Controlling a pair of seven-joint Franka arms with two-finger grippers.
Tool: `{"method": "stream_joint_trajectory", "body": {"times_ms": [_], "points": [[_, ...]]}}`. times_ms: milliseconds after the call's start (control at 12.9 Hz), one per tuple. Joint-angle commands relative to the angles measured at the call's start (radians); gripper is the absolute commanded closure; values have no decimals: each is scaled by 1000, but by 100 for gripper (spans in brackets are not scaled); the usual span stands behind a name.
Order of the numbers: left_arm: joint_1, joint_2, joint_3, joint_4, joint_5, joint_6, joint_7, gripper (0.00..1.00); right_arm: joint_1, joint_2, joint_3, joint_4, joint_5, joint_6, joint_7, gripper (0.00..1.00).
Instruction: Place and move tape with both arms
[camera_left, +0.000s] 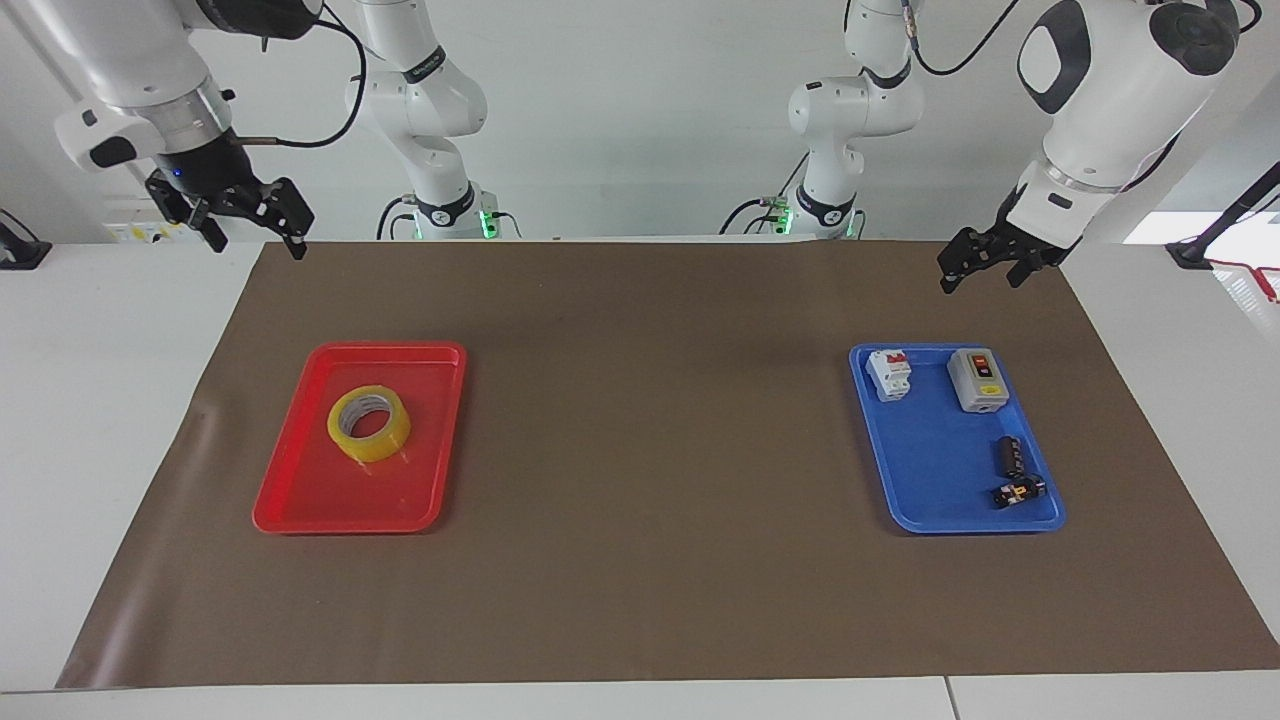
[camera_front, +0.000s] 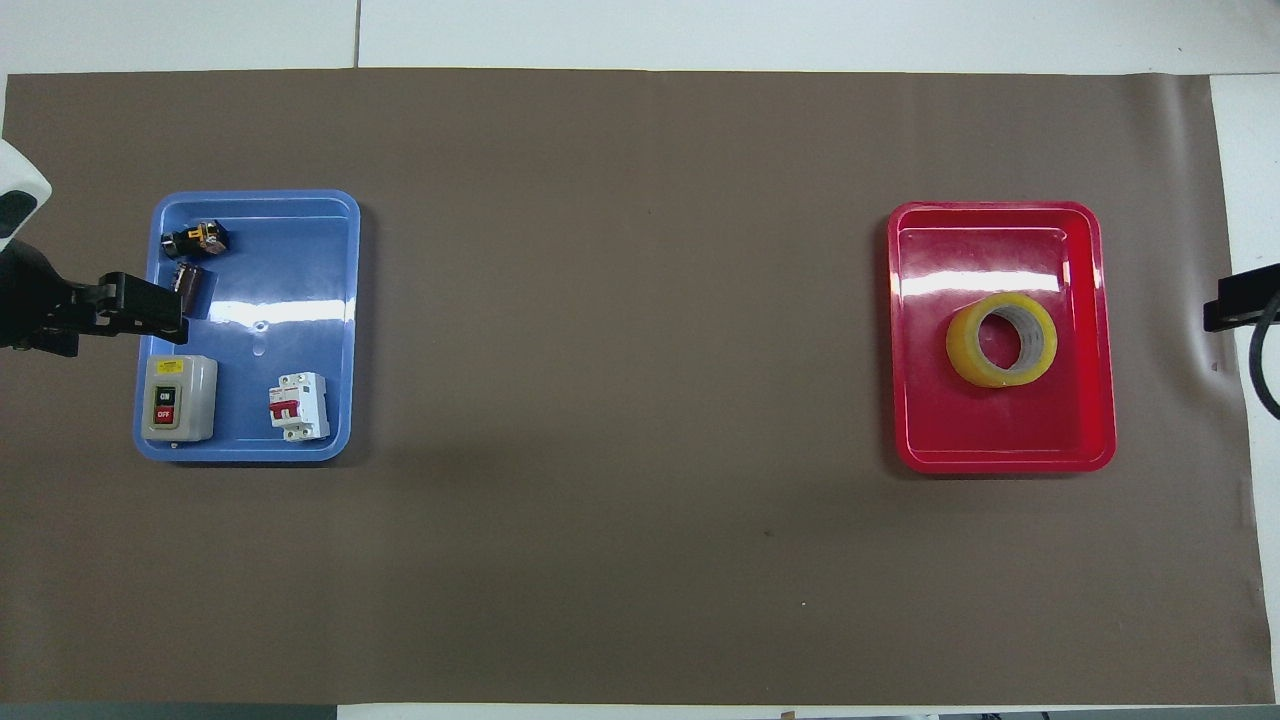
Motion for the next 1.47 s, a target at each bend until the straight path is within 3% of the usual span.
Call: {"method": "stream_joint_trajectory", "body": {"times_ms": [0,464,1392], "points": [[13,-19,-1,-19,-22,11,13,0,-4,19,5,-14,4,-13,48,0],[13,-19,-1,-19,-22,11,12,0,38,26,33,5,-2,-26,47,0],[13,-19,-1,-19,-22,11,12,0,27,23,28,5,10,-29,42,0]]}}
